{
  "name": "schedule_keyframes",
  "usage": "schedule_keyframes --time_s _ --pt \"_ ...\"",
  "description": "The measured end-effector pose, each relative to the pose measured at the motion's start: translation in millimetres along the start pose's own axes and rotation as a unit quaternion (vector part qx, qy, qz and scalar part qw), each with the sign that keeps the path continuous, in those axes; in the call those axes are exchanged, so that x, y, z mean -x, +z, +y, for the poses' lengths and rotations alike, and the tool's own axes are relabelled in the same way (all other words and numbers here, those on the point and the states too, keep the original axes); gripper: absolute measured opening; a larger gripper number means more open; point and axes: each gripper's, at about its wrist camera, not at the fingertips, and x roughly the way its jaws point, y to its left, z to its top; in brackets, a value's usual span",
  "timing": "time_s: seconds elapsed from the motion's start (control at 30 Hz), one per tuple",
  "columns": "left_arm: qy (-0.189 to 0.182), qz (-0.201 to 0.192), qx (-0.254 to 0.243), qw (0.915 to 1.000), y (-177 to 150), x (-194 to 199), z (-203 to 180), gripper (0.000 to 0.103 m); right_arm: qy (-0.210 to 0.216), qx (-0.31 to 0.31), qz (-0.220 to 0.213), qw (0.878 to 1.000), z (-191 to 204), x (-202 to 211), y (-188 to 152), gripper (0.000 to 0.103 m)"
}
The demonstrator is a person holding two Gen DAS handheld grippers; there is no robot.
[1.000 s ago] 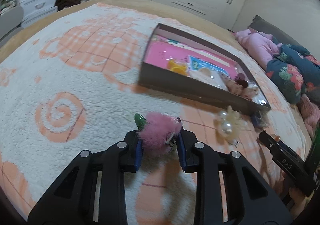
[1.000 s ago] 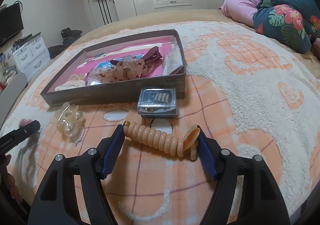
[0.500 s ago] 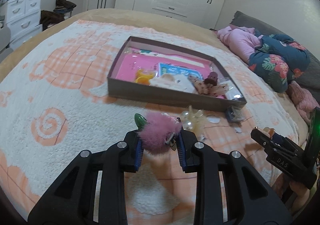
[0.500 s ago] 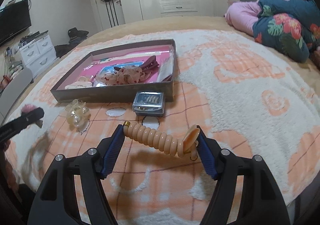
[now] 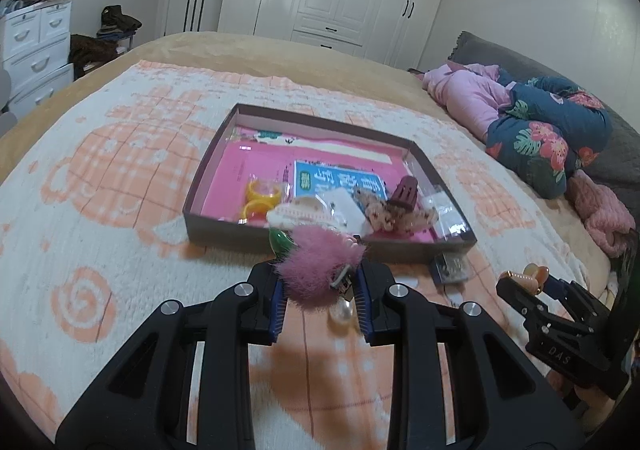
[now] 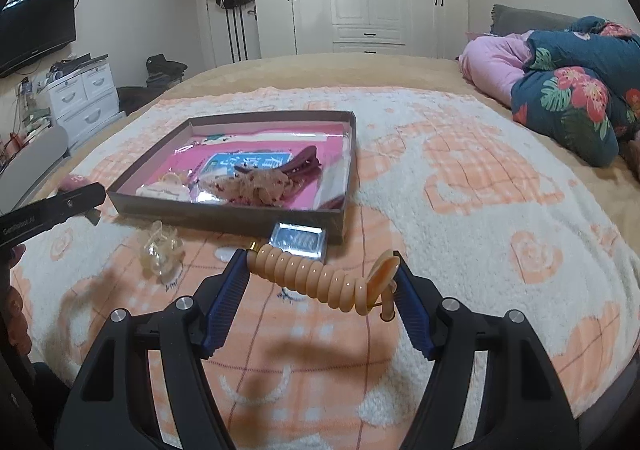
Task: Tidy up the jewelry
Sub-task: 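Carry pom-pom clip into tray with left tool while right tool drops coil there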
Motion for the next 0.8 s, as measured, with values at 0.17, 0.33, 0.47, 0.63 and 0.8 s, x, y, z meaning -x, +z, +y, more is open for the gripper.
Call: schedule_keyframes --time_s 0.17,0.33,0.47,0.63,0.8 --pt "-0.007 -0.007 0.003 1.0 13.2 -9.0 1.1 0.02 0.004 0.009 -0.005 1.0 6.4 -6.5 14.3 0.068" --pt "-0.008 -0.006 0.007 0.9999 25.5 -24.7 5.0 0.02 0.006 0.022 -0.006 1.0 11.7 -20.3 30.5 0.068" --pt "-0.008 -0.005 0.014 0.9999 34.5 -38.8 12.0 0.02 0.006 0.032 -0.005 0.999 17.1 -33.2 40.2 0.068" --pt "-0.004 0.004 0.022 0.9998 43.8 -59.3 22.3 0.02 0.006 0.037 -0.002 0.999 21.7 -51.4 51.9 0.068" --pt "-0.001 0.006 0.03 0.9995 53.0 -74.6 31.6 0.02 0.008 0.043 0.003 0.999 25.9 -68.7 60.1 0.068"
